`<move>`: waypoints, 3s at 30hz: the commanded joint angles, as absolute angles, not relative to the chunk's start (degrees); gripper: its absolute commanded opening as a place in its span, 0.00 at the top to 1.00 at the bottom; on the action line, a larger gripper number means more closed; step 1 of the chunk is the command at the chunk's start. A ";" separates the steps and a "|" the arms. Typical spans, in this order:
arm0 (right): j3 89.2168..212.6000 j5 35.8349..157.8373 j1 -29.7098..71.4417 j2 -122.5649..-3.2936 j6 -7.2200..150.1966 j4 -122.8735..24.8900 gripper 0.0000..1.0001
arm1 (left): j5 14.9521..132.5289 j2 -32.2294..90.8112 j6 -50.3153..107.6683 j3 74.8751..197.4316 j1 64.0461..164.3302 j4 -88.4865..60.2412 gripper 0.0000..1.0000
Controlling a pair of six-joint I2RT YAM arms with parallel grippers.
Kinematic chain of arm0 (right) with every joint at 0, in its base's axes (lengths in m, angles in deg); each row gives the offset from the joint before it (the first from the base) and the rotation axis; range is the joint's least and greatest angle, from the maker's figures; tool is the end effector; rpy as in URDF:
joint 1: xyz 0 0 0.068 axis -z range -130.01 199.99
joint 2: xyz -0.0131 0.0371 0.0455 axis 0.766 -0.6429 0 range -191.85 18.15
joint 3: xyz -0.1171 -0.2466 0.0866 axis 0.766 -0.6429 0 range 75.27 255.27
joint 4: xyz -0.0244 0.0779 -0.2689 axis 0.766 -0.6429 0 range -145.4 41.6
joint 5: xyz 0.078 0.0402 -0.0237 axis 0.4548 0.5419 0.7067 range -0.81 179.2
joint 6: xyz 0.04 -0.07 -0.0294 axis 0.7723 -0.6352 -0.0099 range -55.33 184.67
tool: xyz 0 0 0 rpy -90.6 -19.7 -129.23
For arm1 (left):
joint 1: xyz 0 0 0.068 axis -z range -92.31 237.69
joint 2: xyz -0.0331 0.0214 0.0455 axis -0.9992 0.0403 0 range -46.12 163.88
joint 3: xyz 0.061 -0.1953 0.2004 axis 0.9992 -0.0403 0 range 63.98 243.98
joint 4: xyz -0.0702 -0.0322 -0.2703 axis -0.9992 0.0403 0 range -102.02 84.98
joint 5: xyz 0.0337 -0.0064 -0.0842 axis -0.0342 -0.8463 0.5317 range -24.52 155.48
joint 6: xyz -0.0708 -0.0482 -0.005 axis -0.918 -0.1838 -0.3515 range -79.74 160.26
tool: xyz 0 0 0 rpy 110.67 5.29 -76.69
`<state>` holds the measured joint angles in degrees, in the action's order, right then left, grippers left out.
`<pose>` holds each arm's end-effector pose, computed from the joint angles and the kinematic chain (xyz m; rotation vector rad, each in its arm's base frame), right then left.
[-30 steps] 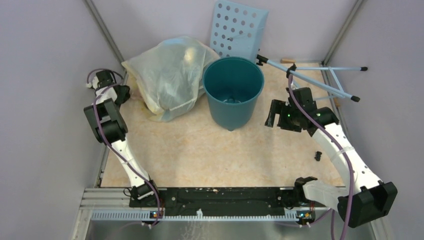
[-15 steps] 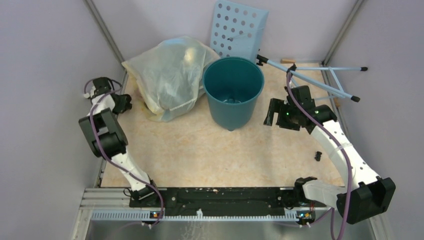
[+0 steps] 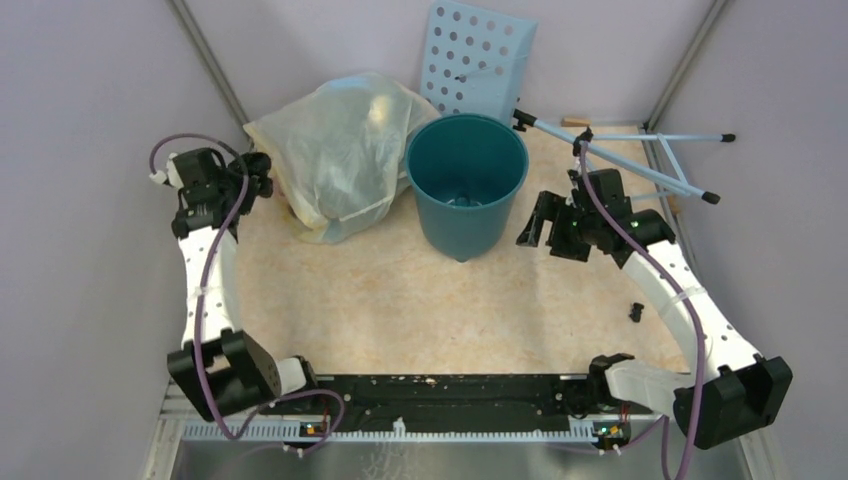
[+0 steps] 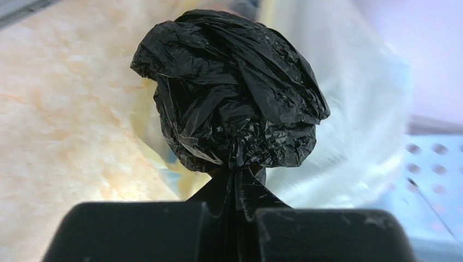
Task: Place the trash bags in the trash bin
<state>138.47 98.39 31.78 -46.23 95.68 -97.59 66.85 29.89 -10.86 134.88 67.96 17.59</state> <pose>0.2447 0.0932 0.3041 0.2082 2.5123 0.5621 0.3262 0.1151 0.3341 -1.2618 1.7978 -0.3363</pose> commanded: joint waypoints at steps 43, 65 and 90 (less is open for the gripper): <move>126.84 103.40 22.53 -35.02 104.91 -77.65 0.25 | 93.17 26.24 -7.75 116.70 116.43 -4.31 1.00; 120.16 103.09 22.42 -32.71 104.80 -75.16 0.29 | 100.27 31.60 -0.79 120.53 116.76 -2.14 1.00; 115.09 117.68 5.39 -30.93 113.63 -51.80 0.34 | 114.61 7.67 -4.79 103.58 125.02 -9.34 1.00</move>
